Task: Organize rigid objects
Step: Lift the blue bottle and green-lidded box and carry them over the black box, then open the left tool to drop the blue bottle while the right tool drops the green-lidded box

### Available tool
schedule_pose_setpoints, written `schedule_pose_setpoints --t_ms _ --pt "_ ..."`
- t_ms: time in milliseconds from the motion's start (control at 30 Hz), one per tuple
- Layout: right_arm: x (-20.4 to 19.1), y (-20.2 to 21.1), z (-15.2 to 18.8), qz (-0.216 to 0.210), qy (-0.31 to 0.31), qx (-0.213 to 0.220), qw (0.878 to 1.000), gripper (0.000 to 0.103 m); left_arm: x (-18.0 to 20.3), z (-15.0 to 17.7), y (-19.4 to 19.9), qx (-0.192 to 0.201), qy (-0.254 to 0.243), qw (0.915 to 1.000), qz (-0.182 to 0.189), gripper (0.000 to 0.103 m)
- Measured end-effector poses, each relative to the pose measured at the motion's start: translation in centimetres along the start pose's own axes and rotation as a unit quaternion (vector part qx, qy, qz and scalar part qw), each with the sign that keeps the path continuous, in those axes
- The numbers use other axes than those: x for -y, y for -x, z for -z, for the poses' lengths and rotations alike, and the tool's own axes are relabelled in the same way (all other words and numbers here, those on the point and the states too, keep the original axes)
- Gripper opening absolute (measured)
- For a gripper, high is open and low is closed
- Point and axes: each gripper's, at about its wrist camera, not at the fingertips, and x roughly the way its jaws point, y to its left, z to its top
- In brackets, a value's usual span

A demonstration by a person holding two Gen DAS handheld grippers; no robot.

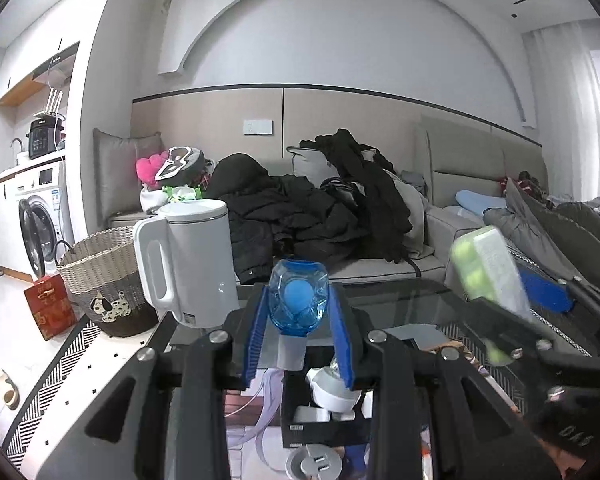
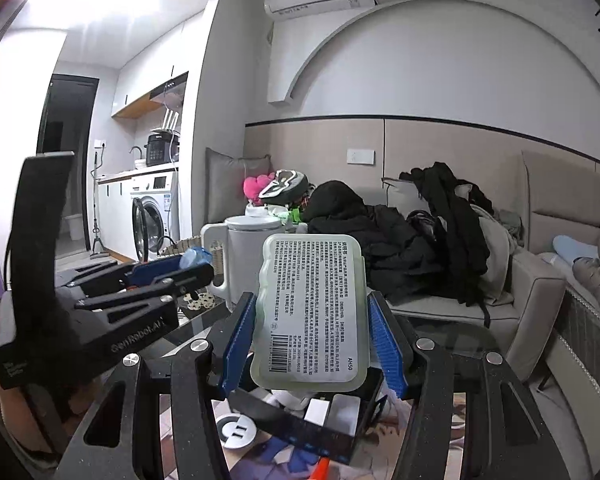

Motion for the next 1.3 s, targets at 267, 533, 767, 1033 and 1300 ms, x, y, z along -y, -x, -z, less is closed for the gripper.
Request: schedule_pose_setpoints --t_ms 267,533,767,1033,1300 --pt "1.3 -5.5 0.4 -0.003 -0.008 -0.039 0.999 0.056 -0.7 0.6 -4.5 -0.028 0.025 0.9992 0.013 0.029" --pt "3.1 -9.9 1.2 0.007 -0.035 -0.073 0.997 0.056 -0.3 1.1 -7.2 -0.048 0.035 0.9982 0.010 0.029" --pt "3.3 -11.8 2.5 0.001 -0.038 -0.118 0.992 0.056 0.0 2.9 -10.4 -0.140 0.045 0.9888 0.025 0.029" --pt "4.5 -14.8 5.0 -0.016 -0.087 -0.212 0.973 0.056 1.0 4.6 -12.6 -0.216 0.036 0.9755 0.026 0.029" --pt "4.6 -16.0 6.8 -0.018 -0.094 -0.249 0.964 0.056 1.0 5.3 -13.1 -0.241 0.037 0.9695 0.029 0.029"
